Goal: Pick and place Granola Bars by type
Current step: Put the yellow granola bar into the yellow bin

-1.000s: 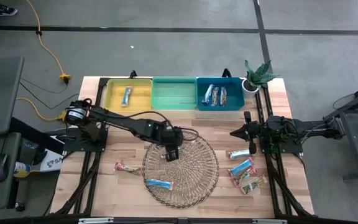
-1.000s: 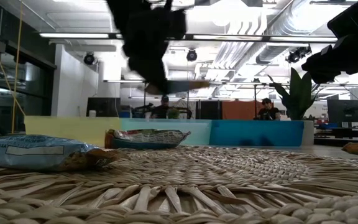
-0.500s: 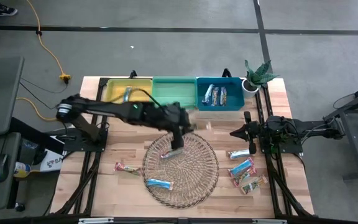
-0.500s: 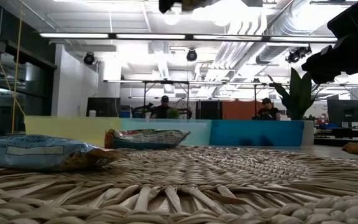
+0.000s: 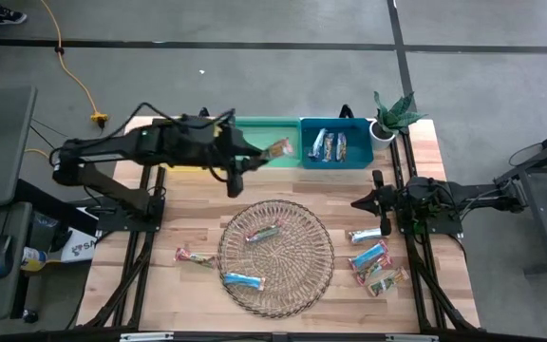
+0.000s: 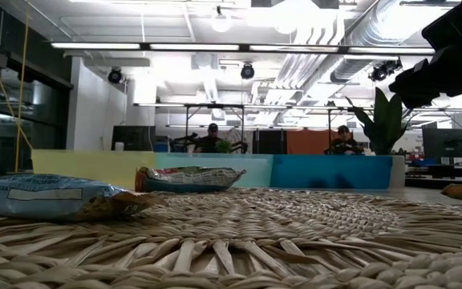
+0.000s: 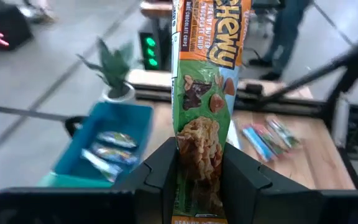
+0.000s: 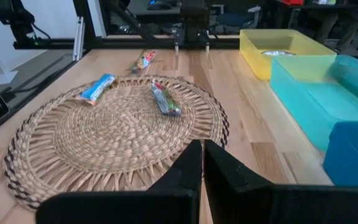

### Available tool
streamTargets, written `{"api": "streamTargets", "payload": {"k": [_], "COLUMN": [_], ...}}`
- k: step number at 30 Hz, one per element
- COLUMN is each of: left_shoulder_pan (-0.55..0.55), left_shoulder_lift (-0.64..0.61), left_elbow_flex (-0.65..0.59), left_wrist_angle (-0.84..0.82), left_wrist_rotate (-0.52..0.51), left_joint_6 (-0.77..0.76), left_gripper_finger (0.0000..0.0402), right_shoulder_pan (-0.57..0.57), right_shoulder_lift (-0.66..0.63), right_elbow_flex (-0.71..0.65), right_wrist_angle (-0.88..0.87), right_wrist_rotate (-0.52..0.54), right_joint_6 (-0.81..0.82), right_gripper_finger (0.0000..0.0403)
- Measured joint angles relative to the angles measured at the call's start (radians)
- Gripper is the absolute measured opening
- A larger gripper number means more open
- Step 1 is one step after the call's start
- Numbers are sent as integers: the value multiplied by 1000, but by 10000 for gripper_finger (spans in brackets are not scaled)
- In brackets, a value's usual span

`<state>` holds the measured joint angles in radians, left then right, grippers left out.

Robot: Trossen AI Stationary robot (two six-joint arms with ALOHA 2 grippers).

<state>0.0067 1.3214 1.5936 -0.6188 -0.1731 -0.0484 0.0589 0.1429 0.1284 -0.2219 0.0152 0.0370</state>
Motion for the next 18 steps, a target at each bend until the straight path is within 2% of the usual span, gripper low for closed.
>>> {"api": "streamTargets", "payload": {"k": [7, 13, 18], "left_shoulder_pan": [1, 0, 1], "left_shoulder_lift": [-123, -195, -200], "left_elbow_flex": [-1, 0, -1], "left_wrist_angle": [-70, -96, -152], "left_wrist_rotate": [-280, -680, -981], "left_joint_6": [-3, -72, -100], "left_gripper_finger": [94, 94, 94], "right_shoulder_pan": [0, 0, 0], "right_shoulder_lift": [14, 26, 34], "right_elbow_flex": [1, 1, 1], "right_wrist_angle": [-8, -3, -7], "right_wrist_rotate": [0, 0, 0], "right_joint_6": [0, 0, 0], "right_gripper_finger": [0, 0, 0]}}
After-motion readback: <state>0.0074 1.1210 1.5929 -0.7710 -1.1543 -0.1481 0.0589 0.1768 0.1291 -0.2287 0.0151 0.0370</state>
